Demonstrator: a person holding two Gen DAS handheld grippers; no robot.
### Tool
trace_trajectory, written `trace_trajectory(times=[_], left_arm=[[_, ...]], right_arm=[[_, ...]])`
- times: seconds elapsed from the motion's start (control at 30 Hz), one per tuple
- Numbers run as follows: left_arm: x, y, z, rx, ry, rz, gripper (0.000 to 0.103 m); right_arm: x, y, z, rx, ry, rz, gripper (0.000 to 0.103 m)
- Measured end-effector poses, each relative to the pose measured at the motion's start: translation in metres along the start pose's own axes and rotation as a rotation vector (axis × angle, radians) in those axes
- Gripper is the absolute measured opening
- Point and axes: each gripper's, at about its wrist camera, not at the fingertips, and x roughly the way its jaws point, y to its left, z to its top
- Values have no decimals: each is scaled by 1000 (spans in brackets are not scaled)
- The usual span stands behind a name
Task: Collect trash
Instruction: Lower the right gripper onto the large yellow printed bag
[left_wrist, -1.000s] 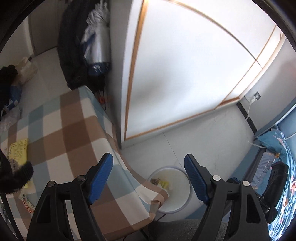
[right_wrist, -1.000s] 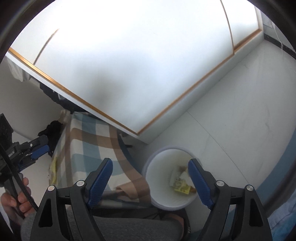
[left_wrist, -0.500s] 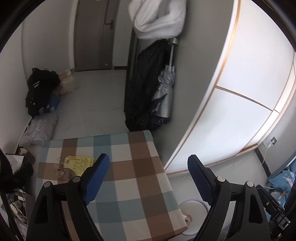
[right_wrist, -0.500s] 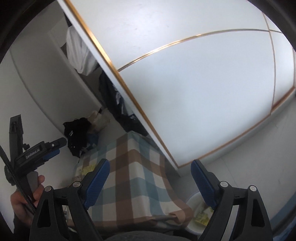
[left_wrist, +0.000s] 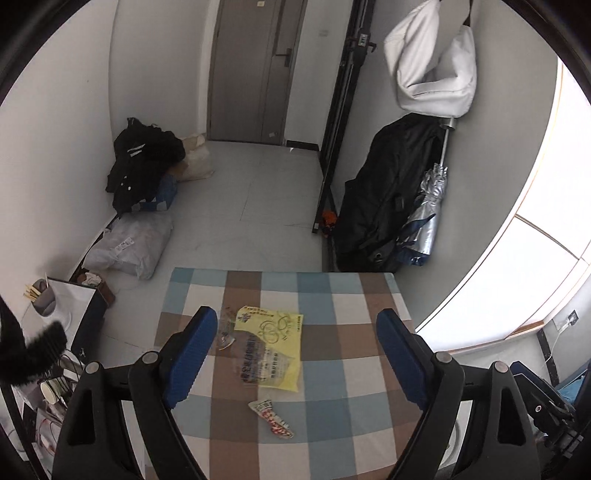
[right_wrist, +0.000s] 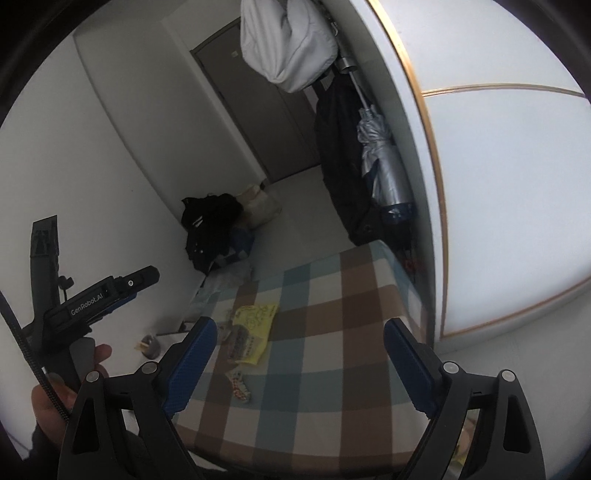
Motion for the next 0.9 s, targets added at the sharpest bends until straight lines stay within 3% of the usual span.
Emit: trace_trajectory(times=[0.27, 0.53, 0.7, 0.9], left_arm=[[19, 58, -22, -86, 64, 48, 86], [28, 98, -37, -183, 123, 14, 86], [32, 119, -42, -242, 170, -1, 86], [38, 149, -45, -332, 216, -10, 86]], right_arm=[[62, 33, -15, -51, 133, 46, 92], [104, 41, -18, -8, 225, 63, 92], [139, 50, -21, -3, 300, 42, 92], [205, 65, -23, -74, 433, -43, 92]])
